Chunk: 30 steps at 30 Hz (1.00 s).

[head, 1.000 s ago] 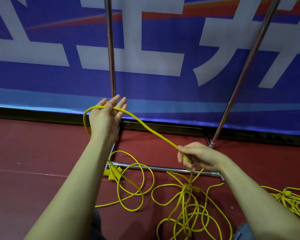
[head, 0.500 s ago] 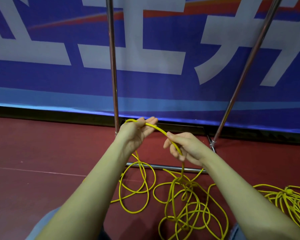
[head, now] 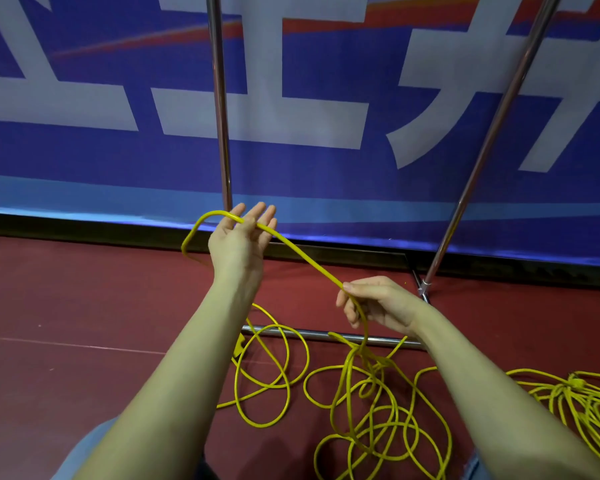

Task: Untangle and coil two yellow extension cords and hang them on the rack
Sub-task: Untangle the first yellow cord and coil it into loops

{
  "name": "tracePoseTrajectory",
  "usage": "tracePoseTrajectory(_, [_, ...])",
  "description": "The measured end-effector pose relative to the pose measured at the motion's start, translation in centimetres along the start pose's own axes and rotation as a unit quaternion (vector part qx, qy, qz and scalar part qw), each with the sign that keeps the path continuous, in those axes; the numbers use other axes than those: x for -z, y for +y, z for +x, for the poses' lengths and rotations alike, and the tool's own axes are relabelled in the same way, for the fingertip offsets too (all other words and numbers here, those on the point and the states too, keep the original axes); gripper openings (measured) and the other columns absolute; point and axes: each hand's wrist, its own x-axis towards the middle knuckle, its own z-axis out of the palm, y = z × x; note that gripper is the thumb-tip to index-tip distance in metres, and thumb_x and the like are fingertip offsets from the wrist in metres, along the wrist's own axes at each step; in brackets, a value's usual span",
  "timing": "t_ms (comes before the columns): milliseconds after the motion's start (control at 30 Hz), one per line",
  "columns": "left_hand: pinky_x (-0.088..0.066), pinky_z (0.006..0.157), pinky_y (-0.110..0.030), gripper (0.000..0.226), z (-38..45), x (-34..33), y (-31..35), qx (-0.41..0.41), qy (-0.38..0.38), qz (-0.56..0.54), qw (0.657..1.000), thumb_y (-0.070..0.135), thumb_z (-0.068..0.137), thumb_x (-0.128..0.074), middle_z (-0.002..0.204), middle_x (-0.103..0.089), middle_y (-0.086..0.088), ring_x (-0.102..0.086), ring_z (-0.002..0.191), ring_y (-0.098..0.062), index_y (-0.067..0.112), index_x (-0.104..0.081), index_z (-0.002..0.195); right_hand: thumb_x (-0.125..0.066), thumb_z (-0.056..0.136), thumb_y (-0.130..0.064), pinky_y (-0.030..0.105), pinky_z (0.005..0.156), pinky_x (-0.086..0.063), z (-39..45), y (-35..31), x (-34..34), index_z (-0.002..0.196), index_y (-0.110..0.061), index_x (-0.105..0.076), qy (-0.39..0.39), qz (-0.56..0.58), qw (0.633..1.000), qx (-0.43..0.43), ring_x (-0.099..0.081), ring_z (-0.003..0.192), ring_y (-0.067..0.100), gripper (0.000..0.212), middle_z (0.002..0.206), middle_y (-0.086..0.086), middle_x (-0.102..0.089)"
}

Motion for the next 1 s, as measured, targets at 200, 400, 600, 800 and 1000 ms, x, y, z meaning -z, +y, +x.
tracePoseTrajectory(200, [-0.059,0.076,-0.037,0.037,0.6,-0.3,-0.4,0.052,-0.021,-0.002,0.998,-0.006,0.092,-0.049,0.102,-0.063,-0.018,-0.071,0.083,-0.027,0.002,-0.035,0.126,-0.047,0.093,-0.018,0.02,0.042,-0.04,0.0,-0.7,0.3,0.075,-0.002,-0.059,0.041,0.029,0.999,0.006,-0.05,0.04,0.013,0.027,0.05,0.006,-0.056])
tracePoseTrajectory(400, [-0.06,0.069,-0.035,0.014,-2.0,-1.8,-3.1,0.148,-0.136,0.052,0.978,-0.002,0.095,-0.045,0.088,-0.069,-0.016,-0.072,0.076,-0.024,0.007,-0.048,0.085,-0.045,0.096,-0.018,0.019,0.043,-0.043,-0.5,-3.6,-0.7,0.077,-0.003,-0.059,0.022,0.042,0.998,0.042,-0.059,0.042,0.016,0.028,0.052,0.007,-0.061])
tracePoseTrajectory(600, [-0.06,0.07,-0.038,0.012,-2.2,-2.8,-1.8,0.089,-0.147,0.028,0.985,-0.006,0.095,-0.042,0.087,-0.071,-0.018,-0.072,0.079,-0.03,0.005,-0.044,0.092,-0.047,0.089,-0.032,0.024,0.05,-0.05,-0.5,-3.4,-1.0,0.075,0.0,-0.062,0.004,0.046,0.997,0.054,-0.06,0.046,0.022,0.038,0.054,0.011,-0.061])
tracePoseTrajectory(800, [-0.06,0.068,-0.033,0.011,-0.6,-1.7,1.6,0.006,-0.066,-0.057,0.996,-0.005,0.097,-0.039,0.098,-0.063,-0.021,-0.072,0.074,-0.025,0.004,-0.044,0.095,-0.053,0.089,-0.035,0.028,0.058,-0.051,-0.5,-1.0,0.3,0.075,-0.001,-0.064,-0.021,0.049,0.999,0.006,-0.061,0.052,0.025,0.039,0.056,0.011,-0.061])
tracePoseTrajectory(1000, [-0.057,0.079,-0.035,0.014,0.0,-0.3,2.3,0.009,-0.029,-0.062,0.998,-0.001,0.099,-0.039,0.105,-0.063,-0.018,-0.069,0.084,-0.024,0.002,-0.046,0.111,-0.056,0.084,-0.025,0.023,0.048,-0.047,-0.3,-0.8,-0.3,0.078,-0.001,-0.062,0.0,0.02,1.0,0.019,-0.056,0.044,0.019,0.025,0.055,0.008,-0.059])
